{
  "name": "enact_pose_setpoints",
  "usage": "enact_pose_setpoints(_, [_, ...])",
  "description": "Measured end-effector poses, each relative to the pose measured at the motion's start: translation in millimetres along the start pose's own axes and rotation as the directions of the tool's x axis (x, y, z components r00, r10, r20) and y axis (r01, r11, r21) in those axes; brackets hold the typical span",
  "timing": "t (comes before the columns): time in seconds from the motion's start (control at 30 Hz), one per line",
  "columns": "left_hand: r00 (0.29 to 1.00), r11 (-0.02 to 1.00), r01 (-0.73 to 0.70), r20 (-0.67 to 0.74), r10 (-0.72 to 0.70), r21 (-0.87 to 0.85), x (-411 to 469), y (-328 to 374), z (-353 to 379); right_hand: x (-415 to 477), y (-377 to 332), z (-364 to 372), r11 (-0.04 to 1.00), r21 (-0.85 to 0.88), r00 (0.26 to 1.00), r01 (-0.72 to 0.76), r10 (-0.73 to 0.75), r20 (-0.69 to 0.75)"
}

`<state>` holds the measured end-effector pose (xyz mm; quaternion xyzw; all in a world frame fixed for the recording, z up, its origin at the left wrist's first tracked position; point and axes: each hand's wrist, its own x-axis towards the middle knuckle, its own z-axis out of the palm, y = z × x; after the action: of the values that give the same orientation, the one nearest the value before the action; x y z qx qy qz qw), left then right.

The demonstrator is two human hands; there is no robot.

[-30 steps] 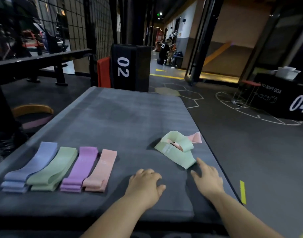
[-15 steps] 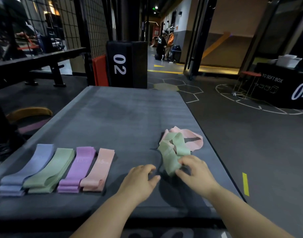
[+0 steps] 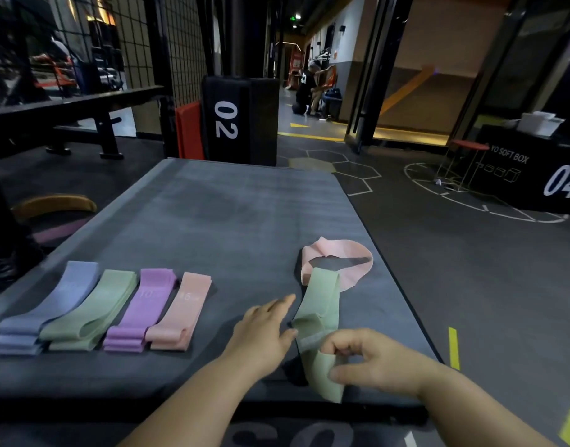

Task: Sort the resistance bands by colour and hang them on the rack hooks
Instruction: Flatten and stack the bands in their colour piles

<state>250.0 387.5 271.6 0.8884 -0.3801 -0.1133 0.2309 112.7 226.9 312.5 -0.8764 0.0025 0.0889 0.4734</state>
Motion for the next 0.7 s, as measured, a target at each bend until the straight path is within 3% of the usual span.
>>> enact_pose_setpoints(0.13, [0.996, 0.985, -0.087, 0.029, 0.084, 0.146, 2, 8, 12, 0, 16, -10, 0.996, 0.004, 0.994, -0.085, 0.085, -0.066])
enact_pose_setpoints(0.27, [0.995, 0.987, -0.061, -0.068, 0.072, 0.149, 11, 14, 23, 2, 38, -16, 0.932, -0.228, 0.946, -0.281, 0.230, -0.229])
enact_pose_setpoints(0.5, [0.966, 0.999, 0.007, -0.259, -0.020, -0.050, 19, 17, 24, 6, 54, -26, 0.835, -0.403, 0.911, -0.373, 0.247, -0.331])
enact_pose_setpoints(0.7, [0.937, 0.960, 0.172, -0.266, -0.228, -0.220, 18, 5, 2, 4, 48, -45, 0.789, -0.462, 0.900, -0.405, 0.256, -0.352])
